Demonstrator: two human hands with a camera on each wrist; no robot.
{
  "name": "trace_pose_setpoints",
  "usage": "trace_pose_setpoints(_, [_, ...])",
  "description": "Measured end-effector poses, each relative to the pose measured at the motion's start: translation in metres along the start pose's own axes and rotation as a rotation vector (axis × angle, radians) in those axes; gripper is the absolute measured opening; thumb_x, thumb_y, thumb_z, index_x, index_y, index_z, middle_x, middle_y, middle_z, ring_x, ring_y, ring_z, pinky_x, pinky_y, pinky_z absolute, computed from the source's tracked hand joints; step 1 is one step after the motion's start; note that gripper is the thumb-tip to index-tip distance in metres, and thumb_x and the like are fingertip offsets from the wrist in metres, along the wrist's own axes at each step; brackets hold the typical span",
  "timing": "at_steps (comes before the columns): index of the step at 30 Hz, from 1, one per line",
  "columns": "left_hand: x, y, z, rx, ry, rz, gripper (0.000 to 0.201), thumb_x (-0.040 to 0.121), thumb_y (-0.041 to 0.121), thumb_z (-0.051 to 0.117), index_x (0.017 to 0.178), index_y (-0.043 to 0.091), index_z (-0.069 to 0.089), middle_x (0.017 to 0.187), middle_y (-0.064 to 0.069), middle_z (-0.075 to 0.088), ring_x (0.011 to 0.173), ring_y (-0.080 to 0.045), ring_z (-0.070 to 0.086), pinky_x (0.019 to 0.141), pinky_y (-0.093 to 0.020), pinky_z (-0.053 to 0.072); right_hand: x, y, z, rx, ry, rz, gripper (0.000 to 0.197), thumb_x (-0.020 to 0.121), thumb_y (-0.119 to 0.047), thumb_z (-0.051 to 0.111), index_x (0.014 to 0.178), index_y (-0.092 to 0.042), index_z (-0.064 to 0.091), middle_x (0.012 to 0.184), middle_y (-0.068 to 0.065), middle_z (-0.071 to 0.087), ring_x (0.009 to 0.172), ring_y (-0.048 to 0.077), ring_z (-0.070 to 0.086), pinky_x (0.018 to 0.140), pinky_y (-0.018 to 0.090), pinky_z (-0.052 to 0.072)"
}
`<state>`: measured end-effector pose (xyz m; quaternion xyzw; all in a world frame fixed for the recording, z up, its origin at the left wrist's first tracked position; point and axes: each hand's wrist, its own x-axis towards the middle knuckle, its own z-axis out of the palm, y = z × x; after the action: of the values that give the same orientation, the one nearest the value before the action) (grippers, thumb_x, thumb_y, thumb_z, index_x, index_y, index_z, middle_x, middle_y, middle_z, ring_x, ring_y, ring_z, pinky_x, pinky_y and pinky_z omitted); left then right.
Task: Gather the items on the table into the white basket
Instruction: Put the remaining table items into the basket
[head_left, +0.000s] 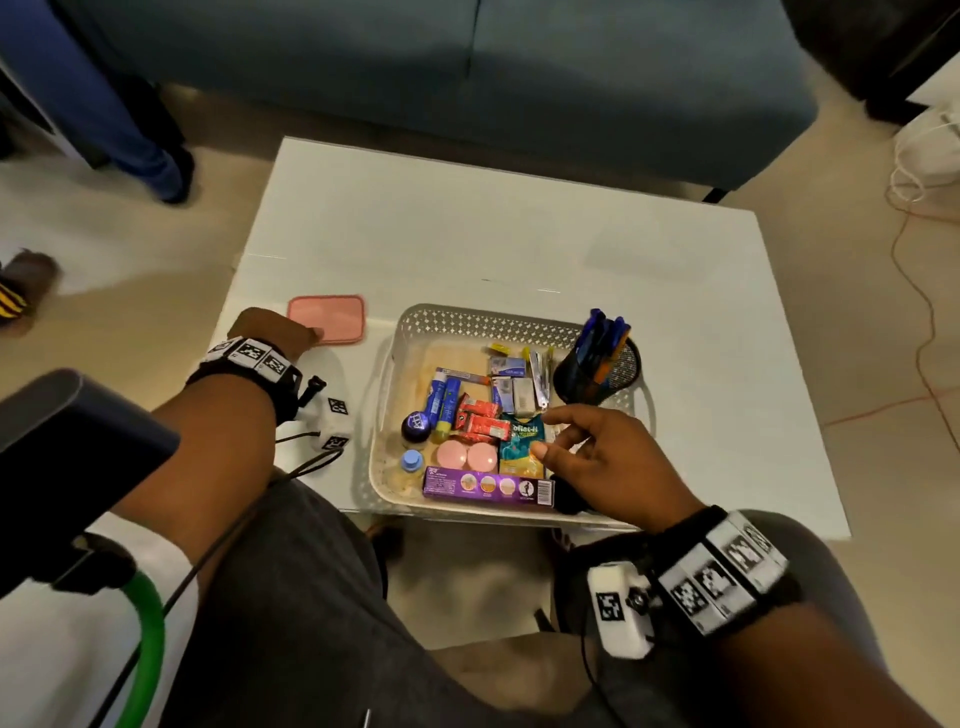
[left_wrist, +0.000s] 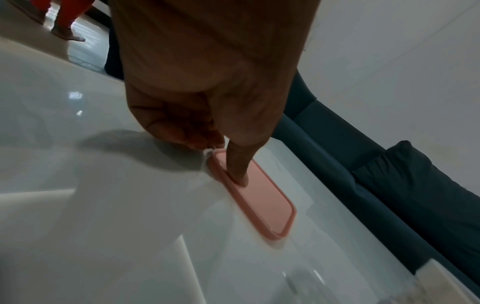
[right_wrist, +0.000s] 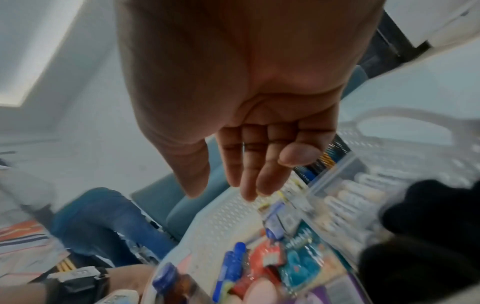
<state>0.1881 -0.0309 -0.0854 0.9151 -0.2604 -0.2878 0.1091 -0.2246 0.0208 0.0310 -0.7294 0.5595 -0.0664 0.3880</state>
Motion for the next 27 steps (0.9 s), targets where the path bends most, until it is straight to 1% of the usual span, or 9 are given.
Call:
trace_pose_setpoints(2, [-0.01, 0.002, 0.001, 0.1, -0.038, 0.036, 0.062, 0.086, 0.053, 0.072, 0.114, -0.002, 0.068, 0.12, -0.021, 0.069, 0.114, -0.036, 0.064, 0.09, -0.037, 0.047, 0.007, 0.019, 0.012, 0.015, -0.025, 0.045, 0.034, 0.085, -0.049, 0.072, 0.115, -0.034, 0.067, 0.074, -0.015, 0.071, 0.072, -0.006, 0.064, 0.072, 0.024, 0.049])
trace_pose_setpoints(5, [-0.027, 0.005, 0.001, 0.234, -0.032, 0.094, 0.064, 0.093, 0.057, 0.061, 0.12, 0.0, 0.067, 0.125, -0.022, 0.067, 0.12, -0.036, 0.061, 0.099, -0.038, 0.045, 0.017, 0.037, 0.02, 0.002, -0.054, 0.097, 0.031, 0.087, -0.044, 0.072, 0.113, -0.027, 0.068, 0.061, -0.015, 0.065, 0.063, -0.009, 0.061, 0.062, 0.018, 0.041])
trace_pose_setpoints(9, [-0.041, 0.004, -0.003, 0.565, -0.047, 0.278, 0.044, 0.097, 0.042, 0.06, 0.128, 0.011, 0.066, 0.128, -0.015, 0.067, 0.12, -0.032, 0.063, 0.098, -0.034, 0.049, 0.026, 0.048, 0.02, -0.005, -0.033, 0.114, 0.034, 0.088, -0.042, 0.072, 0.116, -0.023, 0.068, 0.069, -0.012, 0.065, 0.063, -0.003, 0.061, 0.058, 0.018, 0.04])
trace_pose_setpoints(11, [-0.044, 0.002, -0.005, 0.78, -0.087, 0.371, 0.039, 0.083, 0.042, 0.067, 0.112, 0.019, 0.073, 0.109, -0.005, 0.074, 0.104, -0.025, 0.071, 0.09, -0.029, 0.053, 0.029, 0.05, 0.02, 0.004, -0.018, 0.113, 0.034, 0.088, -0.041, 0.072, 0.116, -0.023, 0.069, 0.069, -0.01, 0.065, 0.064, 0.0, 0.06, 0.058, 0.02, 0.041])
trace_pose_setpoints(14, [-0.051, 0.004, -0.005, 0.949, -0.137, 0.376, 0.031, 0.067, 0.044, 0.069, 0.084, 0.018, 0.073, 0.08, 0.001, 0.07, 0.083, -0.022, 0.072, 0.079, -0.027, 0.058, 0.033, 0.048, 0.018, 0.035, -0.003, 0.104, 0.032, 0.088, -0.041, 0.072, 0.114, -0.023, 0.068, 0.071, -0.007, 0.067, 0.066, 0.004, 0.064, 0.06, 0.022, 0.045])
trace_pose_setpoints(18, [-0.032, 0.003, 0.005, 0.894, -0.138, 0.345, 0.035, 0.065, 0.045, 0.07, 0.085, 0.017, 0.074, 0.072, 0.001, 0.061, 0.078, -0.026, 0.068, 0.078, -0.033, 0.061, 0.041, 0.049, 0.015, 0.071, 0.04, 0.118, 0.034, 0.086, -0.042, 0.073, 0.114, -0.023, 0.069, 0.073, -0.006, 0.069, 0.07, 0.008, 0.068, 0.066, 0.025, 0.052])
trace_pose_setpoints(22, [-0.062, 0.022, -0.021, 0.733, -0.065, 0.374, 0.029, 0.09, 0.021, 0.069, 0.114, 0.003, 0.07, 0.111, -0.015, 0.073, 0.107, -0.034, 0.069, 0.091, -0.036, 0.054, 0.041, 0.047, 0.014, 0.115, 0.065, 0.117, 0.035, 0.086, -0.045, 0.073, 0.113, -0.023, 0.069, 0.073, -0.006, 0.069, 0.067, 0.007, 0.068, 0.06, 0.022, 0.048])
trace_pose_setpoints(25, [-0.06, 0.035, -0.027, 0.508, 0.017, 0.395, 0.029, 0.094, -0.001, 0.048, 0.112, -0.01, 0.07, 0.101, -0.032, 0.07, 0.098, -0.049, 0.066, 0.084, -0.045, 0.051, 0.042, 0.044, 0.012, 0.125, 0.087, 0.103, 0.035, 0.087, -0.043, 0.073, 0.114, -0.021, 0.069, 0.071, -0.007, 0.067, 0.066, 0.007, 0.067, 0.056, 0.019, 0.046])
trace_pose_setpoints(27, [-0.075, 0.051, -0.036, 0.253, 0.077, 0.482, 0.04, 0.093, 0.0, 0.036, 0.111, -0.012, 0.069, 0.1, -0.037, 0.068, 0.096, -0.052, 0.065, 0.082, -0.045, 0.05, 0.04, 0.042, 0.009, 0.135, 0.111, 0.079, 0.036, 0.087, -0.043, 0.072, 0.115, -0.021, 0.068, 0.072, -0.009, 0.066, 0.067, 0.004, 0.064, 0.054, 0.015, 0.042])
